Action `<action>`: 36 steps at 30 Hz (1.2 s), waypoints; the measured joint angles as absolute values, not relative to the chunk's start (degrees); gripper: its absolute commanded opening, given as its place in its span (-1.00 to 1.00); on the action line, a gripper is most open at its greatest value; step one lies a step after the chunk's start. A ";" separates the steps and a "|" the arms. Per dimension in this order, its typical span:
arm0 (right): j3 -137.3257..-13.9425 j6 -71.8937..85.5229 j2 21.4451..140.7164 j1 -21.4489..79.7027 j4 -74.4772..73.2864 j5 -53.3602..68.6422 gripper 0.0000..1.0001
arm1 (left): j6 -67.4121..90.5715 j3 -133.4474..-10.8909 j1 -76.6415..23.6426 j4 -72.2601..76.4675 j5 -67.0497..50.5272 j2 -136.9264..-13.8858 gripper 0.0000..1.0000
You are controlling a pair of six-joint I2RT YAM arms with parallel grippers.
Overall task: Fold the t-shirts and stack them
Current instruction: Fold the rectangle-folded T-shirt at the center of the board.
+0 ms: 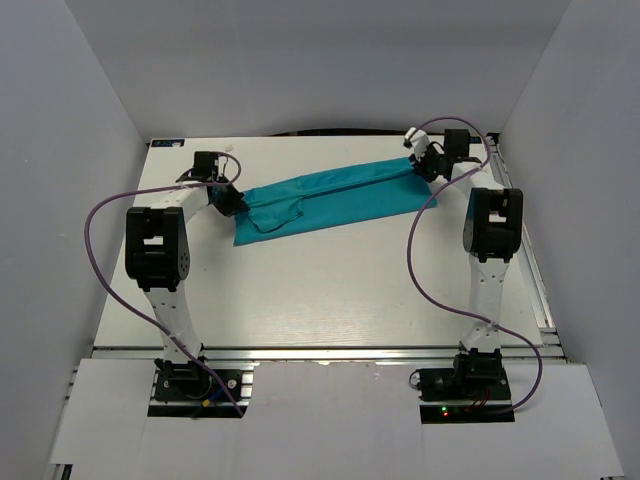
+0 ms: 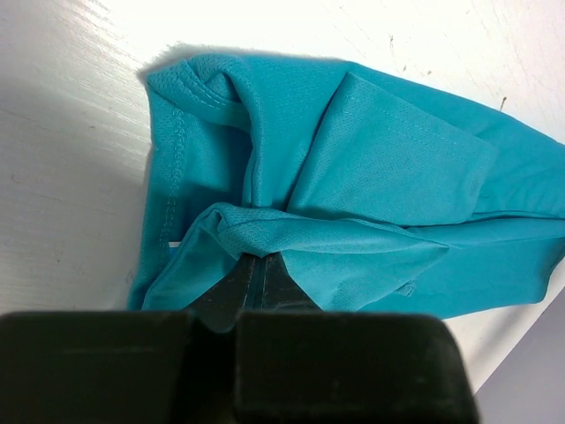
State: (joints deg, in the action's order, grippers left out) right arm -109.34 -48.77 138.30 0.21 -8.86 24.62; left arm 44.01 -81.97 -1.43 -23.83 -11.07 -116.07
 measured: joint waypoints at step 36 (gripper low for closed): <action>-104.90 -39.70 124.62 -0.03 -2.76 21.67 0.79 | 40.12 -86.39 2.63 -25.36 -11.09 -111.70 0.44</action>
